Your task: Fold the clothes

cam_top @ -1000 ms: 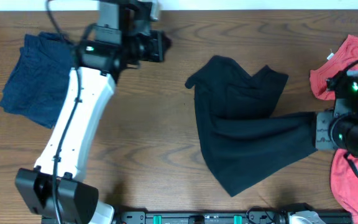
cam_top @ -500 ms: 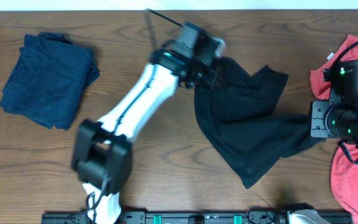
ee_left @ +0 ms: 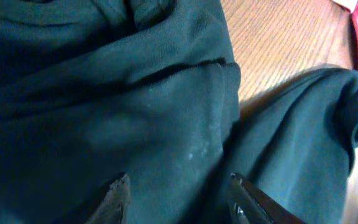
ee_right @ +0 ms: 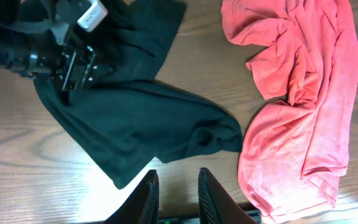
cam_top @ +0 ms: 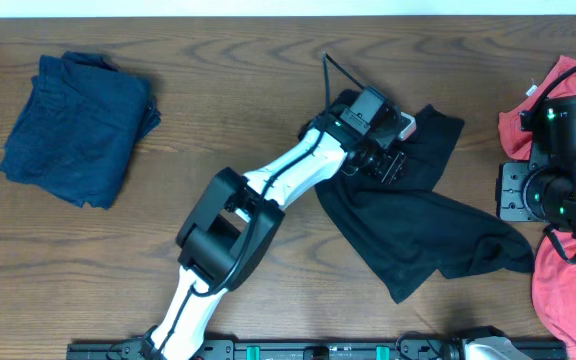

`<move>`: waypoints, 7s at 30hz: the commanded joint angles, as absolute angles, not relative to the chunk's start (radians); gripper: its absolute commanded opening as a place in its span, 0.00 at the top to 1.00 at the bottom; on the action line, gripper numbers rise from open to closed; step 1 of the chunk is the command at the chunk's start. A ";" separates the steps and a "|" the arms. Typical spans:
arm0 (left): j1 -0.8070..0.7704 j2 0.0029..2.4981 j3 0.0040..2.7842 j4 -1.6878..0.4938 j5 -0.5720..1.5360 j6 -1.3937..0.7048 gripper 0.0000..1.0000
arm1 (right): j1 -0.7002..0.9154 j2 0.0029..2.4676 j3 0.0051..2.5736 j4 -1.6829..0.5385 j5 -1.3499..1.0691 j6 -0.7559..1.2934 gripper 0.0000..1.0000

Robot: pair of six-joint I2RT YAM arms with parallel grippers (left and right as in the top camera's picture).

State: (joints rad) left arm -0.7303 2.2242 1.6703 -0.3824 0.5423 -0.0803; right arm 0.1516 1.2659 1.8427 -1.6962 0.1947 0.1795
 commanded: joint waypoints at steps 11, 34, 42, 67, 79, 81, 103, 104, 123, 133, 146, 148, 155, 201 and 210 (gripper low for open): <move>-0.778 2.255 1.670 -0.296 0.341 -0.071 0.42 | 0.145 1.268 1.842 -1.698 0.171 0.178 0.78; -0.817 2.243 1.697 -0.271 0.268 -0.067 0.94 | 0.145 1.268 1.842 -1.697 0.161 0.178 0.81; -0.693 1.908 1.699 -0.290 0.149 -0.068 0.94 | 0.144 1.273 1.842 -1.679 0.161 0.178 0.82; -0.079 1.737 1.673 -1.125 0.130 -0.267 0.94 | 0.146 1.617 1.699 -1.304 -0.057 0.001 0.76; -0.079 1.738 1.673 -1.166 0.130 -0.264 0.94 | 0.209 2.103 1.856 -0.876 -0.096 -0.004 0.44; -0.079 1.738 1.673 -1.166 0.130 -0.264 0.94 | 0.215 2.200 1.971 -0.875 -0.094 -0.004 0.38; -0.079 1.739 1.673 -1.143 0.129 -0.263 0.94 | 0.295 2.626 2.198 -0.723 0.020 0.074 0.43; -0.079 1.739 1.673 -1.143 0.129 -0.263 0.94 | 0.295 2.626 2.198 -0.733 0.028 0.074 0.53; -0.079 1.738 1.673 -1.143 0.130 -0.263 0.94 | 0.292 2.494 2.207 -0.916 0.162 0.101 0.99; -0.079 1.648 1.707 -1.110 0.130 -0.168 0.94 | 0.273 2.157 2.207 -1.174 0.203 0.155 0.99; -0.055 1.243 1.707 -1.095 0.130 -0.179 0.94 | 0.225 1.607 2.207 -1.406 0.213 0.168 0.99; -0.043 1.173 1.707 -1.094 0.130 -0.189 0.94 | 0.212 1.522 2.207 -1.417 0.236 0.172 0.99; -0.029 0.974 1.707 -1.065 0.130 -0.231 0.94 | 0.165 1.319 2.207 -1.426 0.240 0.149 0.99; 0.020 1.655 2.118 -1.306 0.352 0.007 0.94 | -0.058 1.856 2.179 -1.394 0.357 0.141 0.99; -0.001 1.663 1.541 -1.369 0.455 0.052 0.94 | -0.117 1.856 1.685 -1.419 0.370 0.197 0.99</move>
